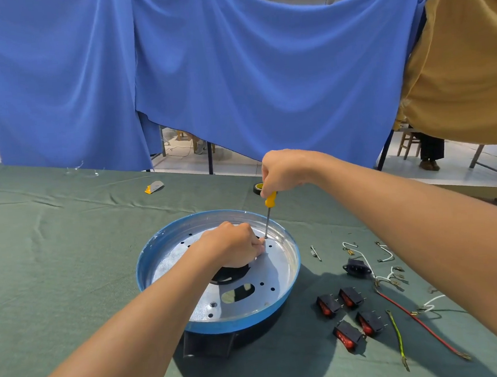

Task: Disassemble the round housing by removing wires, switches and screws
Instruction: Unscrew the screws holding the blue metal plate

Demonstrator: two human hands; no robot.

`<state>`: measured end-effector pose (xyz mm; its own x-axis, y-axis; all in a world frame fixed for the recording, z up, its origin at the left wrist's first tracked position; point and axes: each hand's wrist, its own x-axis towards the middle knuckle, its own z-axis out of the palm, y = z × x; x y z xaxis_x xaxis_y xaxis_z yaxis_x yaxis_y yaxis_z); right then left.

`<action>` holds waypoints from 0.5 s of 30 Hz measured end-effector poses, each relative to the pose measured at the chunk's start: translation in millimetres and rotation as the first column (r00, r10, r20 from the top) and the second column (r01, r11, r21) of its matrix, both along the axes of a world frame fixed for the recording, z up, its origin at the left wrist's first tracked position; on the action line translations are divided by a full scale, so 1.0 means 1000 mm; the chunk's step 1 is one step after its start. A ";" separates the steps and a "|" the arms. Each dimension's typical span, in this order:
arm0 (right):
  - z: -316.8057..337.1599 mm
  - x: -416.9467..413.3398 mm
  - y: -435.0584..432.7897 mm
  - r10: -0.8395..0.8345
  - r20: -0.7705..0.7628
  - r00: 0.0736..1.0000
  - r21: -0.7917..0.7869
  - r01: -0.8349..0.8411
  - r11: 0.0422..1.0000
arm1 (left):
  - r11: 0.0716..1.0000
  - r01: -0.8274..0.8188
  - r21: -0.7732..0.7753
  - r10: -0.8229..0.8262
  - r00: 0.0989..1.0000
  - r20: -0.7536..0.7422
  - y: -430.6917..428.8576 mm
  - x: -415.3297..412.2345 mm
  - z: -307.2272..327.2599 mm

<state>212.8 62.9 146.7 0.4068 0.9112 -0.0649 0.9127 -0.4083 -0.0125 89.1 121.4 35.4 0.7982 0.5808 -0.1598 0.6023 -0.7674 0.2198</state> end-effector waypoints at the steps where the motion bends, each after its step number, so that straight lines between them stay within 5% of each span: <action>1: 0.001 0.000 -0.001 0.001 -0.037 0.999 -0.002 -0.001 1.000 | 1.000 -0.004 -0.002 0.004 1.000 0.004 0.000 0.000 0.000; 9: -0.008 0.001 0.002 -0.006 0.046 0.999 0.069 0.002 0.998 | 1.000 -0.008 -0.018 0.008 1.000 -0.003 -0.001 0.000 0.002; 15: -0.001 0.001 0.001 0.008 -0.031 0.999 0.018 -0.007 1.000 | 1.000 -0.010 -0.018 0.010 1.000 -0.009 0.000 0.001 0.002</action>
<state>213.5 64.4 145.4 0.3979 0.9154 -0.0606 0.9149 -0.4009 -0.0479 90.0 121.4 37.6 0.7909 0.5856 -0.1778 0.6120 -0.7572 0.2284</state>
